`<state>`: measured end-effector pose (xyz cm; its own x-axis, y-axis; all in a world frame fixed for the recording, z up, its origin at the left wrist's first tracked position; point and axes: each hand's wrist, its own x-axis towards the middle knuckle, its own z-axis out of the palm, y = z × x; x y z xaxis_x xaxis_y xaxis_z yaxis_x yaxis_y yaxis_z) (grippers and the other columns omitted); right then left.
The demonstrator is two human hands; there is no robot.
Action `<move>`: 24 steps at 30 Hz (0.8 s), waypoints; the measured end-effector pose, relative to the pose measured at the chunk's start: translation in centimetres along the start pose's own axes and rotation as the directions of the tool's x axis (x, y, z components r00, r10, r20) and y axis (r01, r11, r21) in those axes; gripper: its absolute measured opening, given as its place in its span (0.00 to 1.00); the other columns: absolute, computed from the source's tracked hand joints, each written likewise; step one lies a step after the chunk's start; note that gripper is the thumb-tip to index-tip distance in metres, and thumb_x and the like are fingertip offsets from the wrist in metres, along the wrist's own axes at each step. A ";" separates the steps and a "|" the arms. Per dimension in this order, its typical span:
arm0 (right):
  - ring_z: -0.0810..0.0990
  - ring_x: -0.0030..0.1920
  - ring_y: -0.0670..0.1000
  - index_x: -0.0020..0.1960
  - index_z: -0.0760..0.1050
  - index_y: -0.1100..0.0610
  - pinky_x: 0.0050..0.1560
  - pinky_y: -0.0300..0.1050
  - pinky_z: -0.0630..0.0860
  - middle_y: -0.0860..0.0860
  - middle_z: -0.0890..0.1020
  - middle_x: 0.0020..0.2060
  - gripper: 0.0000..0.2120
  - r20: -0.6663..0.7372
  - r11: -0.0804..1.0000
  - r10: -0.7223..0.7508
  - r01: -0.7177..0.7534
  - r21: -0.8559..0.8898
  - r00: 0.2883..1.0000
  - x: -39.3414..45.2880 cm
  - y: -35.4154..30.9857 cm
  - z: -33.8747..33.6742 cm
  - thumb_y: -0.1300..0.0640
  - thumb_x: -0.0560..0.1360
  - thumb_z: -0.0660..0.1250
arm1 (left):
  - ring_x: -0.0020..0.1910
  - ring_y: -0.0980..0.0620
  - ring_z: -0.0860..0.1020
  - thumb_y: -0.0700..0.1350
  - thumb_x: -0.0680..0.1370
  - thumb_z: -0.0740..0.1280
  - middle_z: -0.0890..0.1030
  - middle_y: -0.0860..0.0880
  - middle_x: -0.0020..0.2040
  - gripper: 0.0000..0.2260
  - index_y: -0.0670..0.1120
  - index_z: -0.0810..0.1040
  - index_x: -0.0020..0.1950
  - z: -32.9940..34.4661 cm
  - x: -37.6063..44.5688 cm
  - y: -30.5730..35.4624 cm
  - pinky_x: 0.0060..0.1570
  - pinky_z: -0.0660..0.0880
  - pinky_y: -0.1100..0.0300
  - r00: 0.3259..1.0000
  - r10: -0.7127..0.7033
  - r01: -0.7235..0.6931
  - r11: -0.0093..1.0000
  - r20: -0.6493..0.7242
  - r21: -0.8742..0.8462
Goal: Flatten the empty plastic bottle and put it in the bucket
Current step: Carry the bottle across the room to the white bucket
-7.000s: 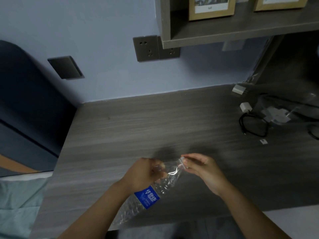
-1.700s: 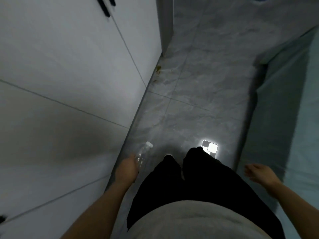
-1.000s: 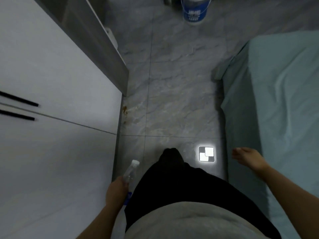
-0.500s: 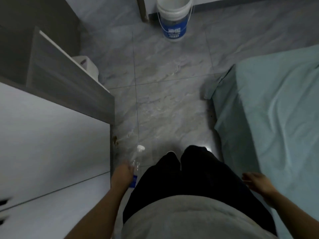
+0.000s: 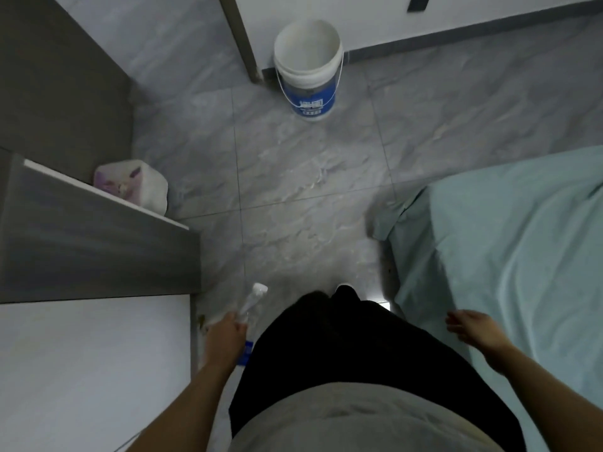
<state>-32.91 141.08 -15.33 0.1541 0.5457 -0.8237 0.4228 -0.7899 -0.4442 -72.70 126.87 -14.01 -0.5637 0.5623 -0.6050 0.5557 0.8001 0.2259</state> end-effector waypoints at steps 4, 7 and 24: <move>0.74 0.47 0.57 0.56 0.73 0.72 0.37 0.41 0.68 0.61 0.77 0.47 0.16 0.030 0.999 -0.050 0.050 -0.005 0.998 3.4 -7.5 -0.1 0.61 0.78 0.56 | 0.45 0.39 0.79 0.38 0.76 0.59 0.80 0.33 0.48 0.08 0.36 0.76 0.48 -1.0 1.3 1.8 0.40 0.67 0.58 0.993 -0.113 0.114 0.989 0.024 -0.091; 0.75 0.48 0.56 0.56 0.73 0.72 0.37 0.41 0.69 0.61 0.77 0.47 0.15 0.048 0.998 -0.059 0.059 -0.010 0.997 5.7 -12.2 0.2 0.60 0.78 0.57 | 0.48 0.39 0.79 0.38 0.76 0.61 0.80 0.34 0.51 0.08 0.36 0.76 0.51 -2.0 3.5 3.2 0.42 0.66 0.59 0.987 -0.148 0.153 0.984 0.055 -0.092; 0.76 0.41 0.59 0.54 0.74 0.72 0.42 0.50 0.69 0.63 0.78 0.45 0.13 -0.044 0.989 0.143 -0.144 -0.032 0.989 14.4 -27.8 -0.3 0.63 0.77 0.58 | 0.46 0.41 0.78 0.41 0.76 0.60 0.81 0.35 0.48 0.09 0.38 0.76 0.51 -15.0 27.1 23.5 0.41 0.68 0.56 1.000 0.009 -0.006 0.995 0.023 -0.103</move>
<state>-42.18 170.94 -14.73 0.2518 0.4389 -0.8625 0.4247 -0.8510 -0.3090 -84.08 164.08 -13.60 -0.5447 0.5643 -0.6203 0.4936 0.8138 0.3068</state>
